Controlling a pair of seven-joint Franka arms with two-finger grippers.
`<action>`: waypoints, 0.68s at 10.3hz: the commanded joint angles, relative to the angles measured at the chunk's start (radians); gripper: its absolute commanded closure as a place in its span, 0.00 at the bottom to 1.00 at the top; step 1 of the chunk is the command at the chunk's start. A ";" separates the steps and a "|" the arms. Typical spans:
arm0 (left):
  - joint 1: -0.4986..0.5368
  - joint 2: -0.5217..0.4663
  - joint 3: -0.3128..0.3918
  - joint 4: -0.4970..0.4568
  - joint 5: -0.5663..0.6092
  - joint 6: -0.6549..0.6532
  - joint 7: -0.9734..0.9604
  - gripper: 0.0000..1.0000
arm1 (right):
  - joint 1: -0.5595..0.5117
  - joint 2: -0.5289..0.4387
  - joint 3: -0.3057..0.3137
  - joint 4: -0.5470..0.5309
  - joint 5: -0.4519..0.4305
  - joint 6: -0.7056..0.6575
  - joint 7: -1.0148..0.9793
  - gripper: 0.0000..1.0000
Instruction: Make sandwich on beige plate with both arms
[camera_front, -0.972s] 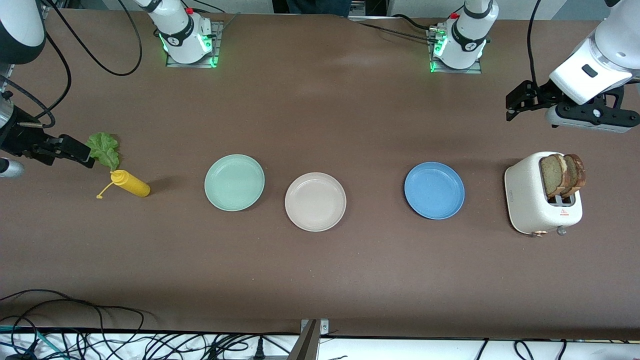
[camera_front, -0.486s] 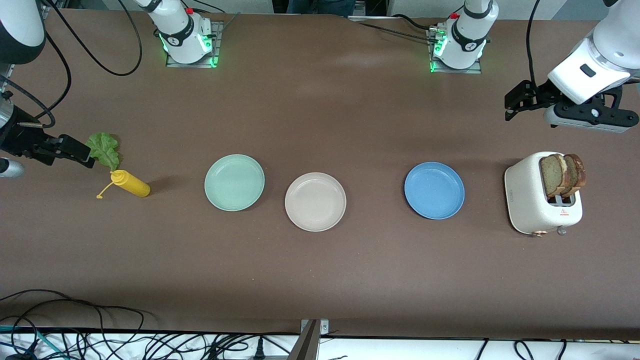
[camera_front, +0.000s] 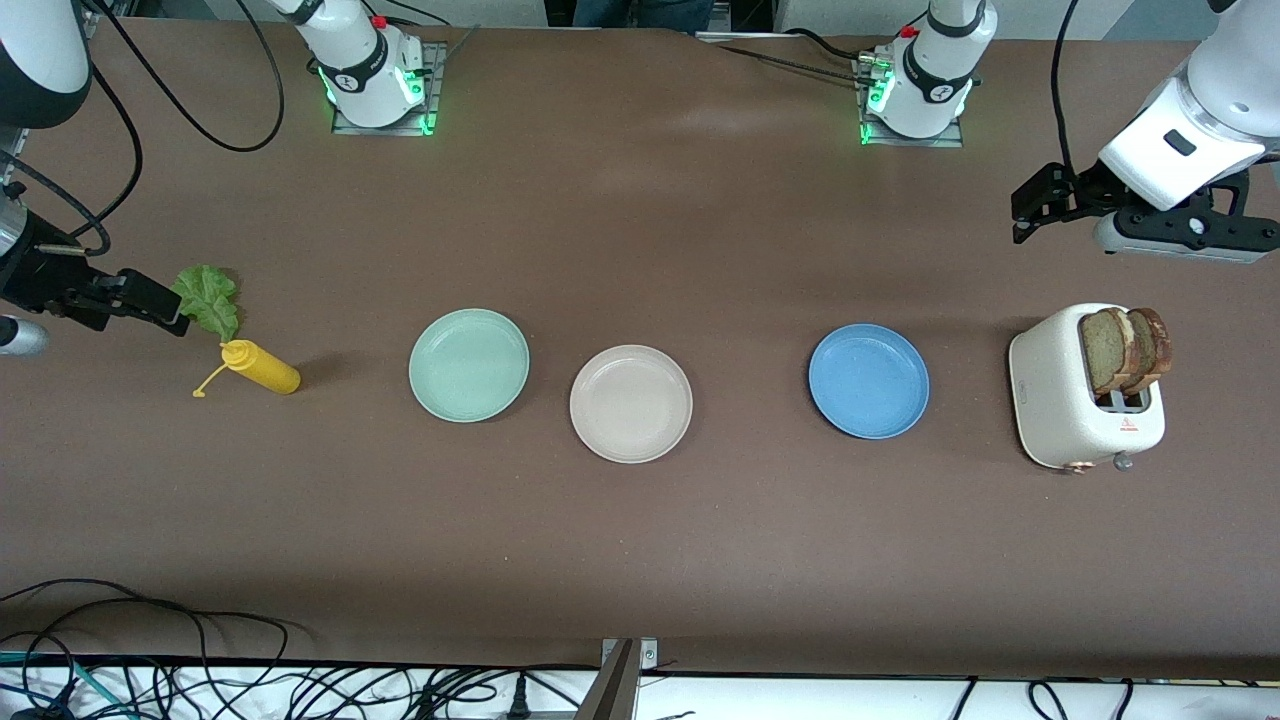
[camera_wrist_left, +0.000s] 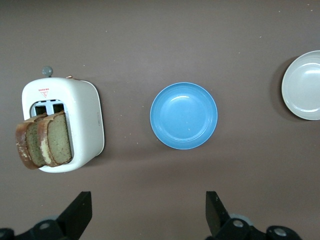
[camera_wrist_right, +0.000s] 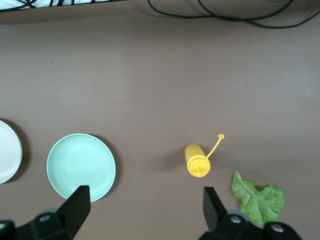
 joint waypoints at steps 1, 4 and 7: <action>-0.009 0.015 -0.009 0.023 0.057 -0.011 -0.076 0.00 | -0.007 -0.005 0.002 0.000 0.010 -0.001 0.008 0.00; -0.006 0.013 -0.009 0.025 0.057 -0.012 -0.083 0.00 | -0.008 -0.005 0.000 0.000 0.010 -0.001 0.006 0.00; 0.005 0.012 -0.007 0.026 0.048 -0.012 -0.071 0.00 | -0.048 0.003 0.000 -0.003 0.010 -0.005 0.006 0.00</action>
